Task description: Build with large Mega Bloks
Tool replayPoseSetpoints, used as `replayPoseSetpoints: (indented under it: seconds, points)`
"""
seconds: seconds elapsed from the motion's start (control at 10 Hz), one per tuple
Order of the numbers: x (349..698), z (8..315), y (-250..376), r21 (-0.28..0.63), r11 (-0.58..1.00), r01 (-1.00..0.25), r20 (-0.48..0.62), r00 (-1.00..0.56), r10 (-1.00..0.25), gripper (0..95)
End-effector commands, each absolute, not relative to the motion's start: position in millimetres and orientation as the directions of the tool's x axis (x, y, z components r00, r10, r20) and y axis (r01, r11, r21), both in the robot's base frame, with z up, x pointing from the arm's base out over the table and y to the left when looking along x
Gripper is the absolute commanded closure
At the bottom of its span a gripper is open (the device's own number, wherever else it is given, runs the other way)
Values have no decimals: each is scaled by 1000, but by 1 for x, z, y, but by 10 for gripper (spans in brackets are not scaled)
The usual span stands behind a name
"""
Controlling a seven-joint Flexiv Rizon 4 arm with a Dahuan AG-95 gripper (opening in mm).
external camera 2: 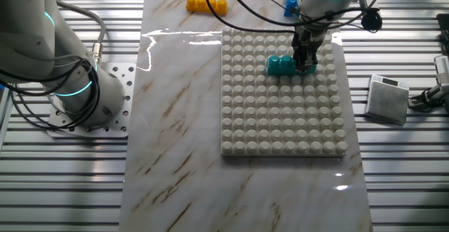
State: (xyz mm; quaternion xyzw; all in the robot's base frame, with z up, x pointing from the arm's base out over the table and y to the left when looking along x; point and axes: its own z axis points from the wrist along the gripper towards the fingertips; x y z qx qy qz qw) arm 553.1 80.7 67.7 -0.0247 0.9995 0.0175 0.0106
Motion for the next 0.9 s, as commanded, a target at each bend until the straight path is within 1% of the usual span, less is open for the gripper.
replayPoseSetpoints:
  seconds: [0.1,0.4,0.9]
  points:
    - [553,67,80,36,998,-47,-27,-999,-46,950]
    - [554,60,80,39,998,-40,-31,-999,-39,950]
    - [554,57,79,46,998,-46,-24,-999,-45,950]
